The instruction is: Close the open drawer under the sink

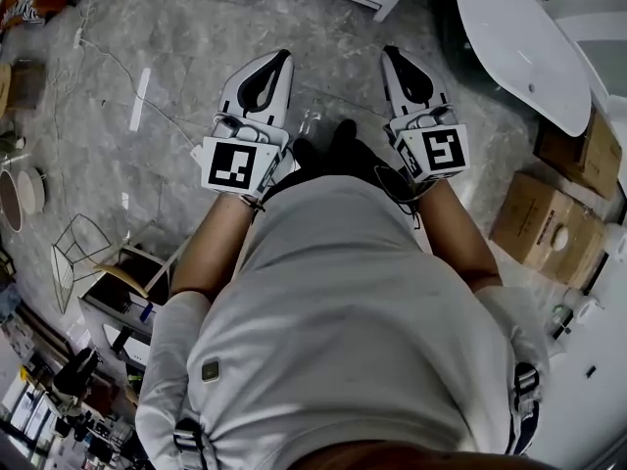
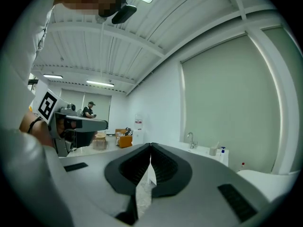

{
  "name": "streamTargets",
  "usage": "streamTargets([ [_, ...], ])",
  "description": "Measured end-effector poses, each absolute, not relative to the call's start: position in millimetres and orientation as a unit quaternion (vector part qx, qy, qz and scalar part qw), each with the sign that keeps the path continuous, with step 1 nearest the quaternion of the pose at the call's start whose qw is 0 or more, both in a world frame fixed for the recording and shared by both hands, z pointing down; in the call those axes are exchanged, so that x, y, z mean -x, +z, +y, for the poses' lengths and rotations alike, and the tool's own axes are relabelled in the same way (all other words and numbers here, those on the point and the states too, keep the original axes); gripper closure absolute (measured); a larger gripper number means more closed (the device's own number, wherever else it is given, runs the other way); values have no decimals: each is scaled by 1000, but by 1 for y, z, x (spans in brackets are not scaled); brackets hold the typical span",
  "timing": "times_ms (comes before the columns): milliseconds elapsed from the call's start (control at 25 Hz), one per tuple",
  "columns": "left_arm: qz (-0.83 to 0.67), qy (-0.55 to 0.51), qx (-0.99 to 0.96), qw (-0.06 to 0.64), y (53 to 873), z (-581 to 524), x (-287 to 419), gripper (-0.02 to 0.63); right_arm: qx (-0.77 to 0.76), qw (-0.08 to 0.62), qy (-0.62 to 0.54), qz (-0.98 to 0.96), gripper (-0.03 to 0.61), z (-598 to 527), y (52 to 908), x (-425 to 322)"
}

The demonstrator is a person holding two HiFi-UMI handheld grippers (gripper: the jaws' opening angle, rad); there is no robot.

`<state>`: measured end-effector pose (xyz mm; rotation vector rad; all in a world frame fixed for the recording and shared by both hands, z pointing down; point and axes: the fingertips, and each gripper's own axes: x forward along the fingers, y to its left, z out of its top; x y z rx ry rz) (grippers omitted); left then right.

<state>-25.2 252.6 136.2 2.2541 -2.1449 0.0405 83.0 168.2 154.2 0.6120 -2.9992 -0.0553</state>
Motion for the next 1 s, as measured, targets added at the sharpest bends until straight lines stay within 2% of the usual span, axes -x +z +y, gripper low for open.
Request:
streamTargets([
  [480,-663,24,-748,30,152,175,43,604,-215,34,-10,-976,554,99,170,-55],
  [1000,-622,46,-781,36,186,45,38,604,-250,41,23,-967,553,-10,199,-56],
])
